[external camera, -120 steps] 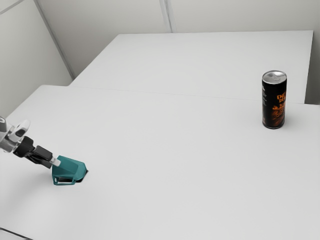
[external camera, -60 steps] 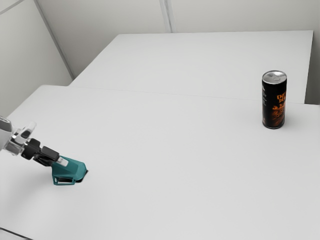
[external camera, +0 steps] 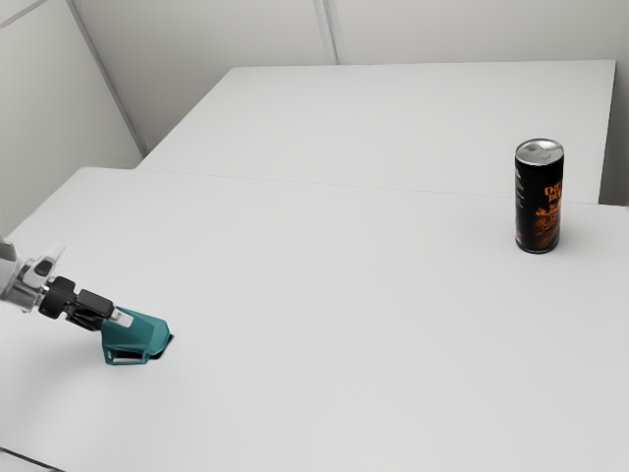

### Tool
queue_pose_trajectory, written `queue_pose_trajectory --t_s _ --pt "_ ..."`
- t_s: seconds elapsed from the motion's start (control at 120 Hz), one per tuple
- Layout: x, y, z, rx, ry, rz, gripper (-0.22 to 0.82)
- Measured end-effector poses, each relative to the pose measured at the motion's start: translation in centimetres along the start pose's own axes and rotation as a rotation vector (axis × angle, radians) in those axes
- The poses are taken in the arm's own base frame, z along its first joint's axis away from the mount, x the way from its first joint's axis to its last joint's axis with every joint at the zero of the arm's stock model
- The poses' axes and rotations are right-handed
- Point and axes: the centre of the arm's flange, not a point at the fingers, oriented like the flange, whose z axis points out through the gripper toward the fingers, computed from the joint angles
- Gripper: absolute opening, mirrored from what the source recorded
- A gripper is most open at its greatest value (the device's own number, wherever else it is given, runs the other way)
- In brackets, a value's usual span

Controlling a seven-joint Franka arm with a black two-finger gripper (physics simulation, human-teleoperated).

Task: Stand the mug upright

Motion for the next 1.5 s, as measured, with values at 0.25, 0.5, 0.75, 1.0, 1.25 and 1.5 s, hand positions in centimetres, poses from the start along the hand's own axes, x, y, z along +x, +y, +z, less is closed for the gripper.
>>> queue_pose_trajectory --t_s 0.25,0.5,0.75,1.0,1.25,1.5 --pt "-0.2 0.0 0.0 -0.033 0.022 -0.004 0.39" --pt "0.2 0.4 0.3 -0.049 0.033 0.006 0.19" --pt "0.6 0.7 0.6 -0.059 0.042 0.015 -0.04" --pt "1.3 1.3 0.7 -0.061 0.049 0.039 -0.11" --pt "4.7 4.7 1.3 -0.064 0.042 0.151 -0.16" --pt "9.8 8.5 -0.2 0.023 0.004 0.31 -0.17"
